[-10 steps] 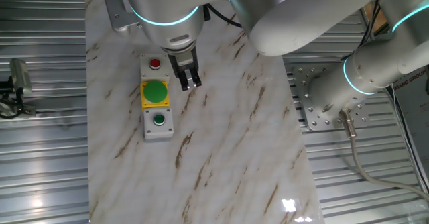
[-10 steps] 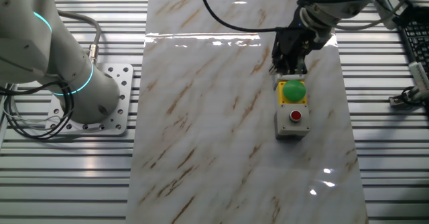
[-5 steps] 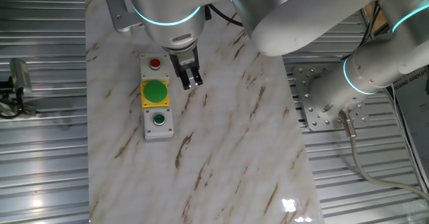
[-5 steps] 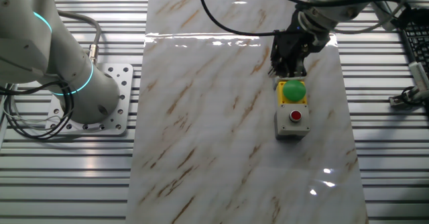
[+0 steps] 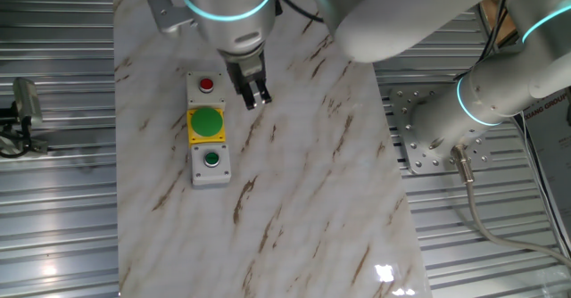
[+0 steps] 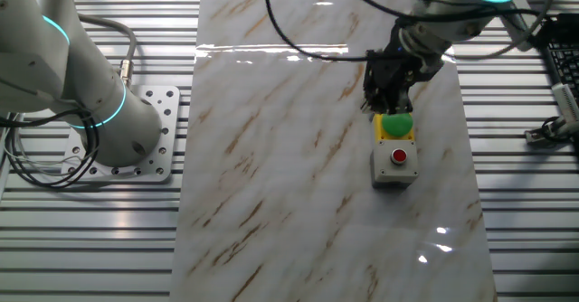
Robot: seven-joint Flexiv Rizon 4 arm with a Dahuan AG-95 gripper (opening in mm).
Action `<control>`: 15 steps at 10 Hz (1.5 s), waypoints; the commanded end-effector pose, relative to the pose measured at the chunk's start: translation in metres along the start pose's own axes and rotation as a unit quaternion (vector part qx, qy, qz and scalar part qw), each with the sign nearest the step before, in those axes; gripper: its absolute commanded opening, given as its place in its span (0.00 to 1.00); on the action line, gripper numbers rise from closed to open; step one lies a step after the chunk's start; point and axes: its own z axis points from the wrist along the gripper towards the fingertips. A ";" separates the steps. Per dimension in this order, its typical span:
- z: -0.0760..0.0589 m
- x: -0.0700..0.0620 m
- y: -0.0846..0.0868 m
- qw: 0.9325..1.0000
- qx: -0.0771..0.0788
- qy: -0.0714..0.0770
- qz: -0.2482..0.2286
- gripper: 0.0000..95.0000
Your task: Press three buttons from left to right in sequence
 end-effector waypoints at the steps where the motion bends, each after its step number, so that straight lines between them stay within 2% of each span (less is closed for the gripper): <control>1: 0.003 0.002 -0.009 1.000 -0.004 -0.003 -0.007 0.00; 4: 0.004 0.005 -0.023 1.000 -0.010 -0.008 0.002 0.00; 7: 0.004 0.008 -0.042 0.999 -0.031 -0.015 0.008 0.00; 9: 0.005 0.007 -0.051 0.999 -0.030 -0.016 -0.001 0.00; 12: 0.009 0.002 -0.054 0.999 -0.030 -0.022 0.009 0.00; 15: 0.011 0.009 -0.053 0.999 -0.037 -0.027 0.025 0.00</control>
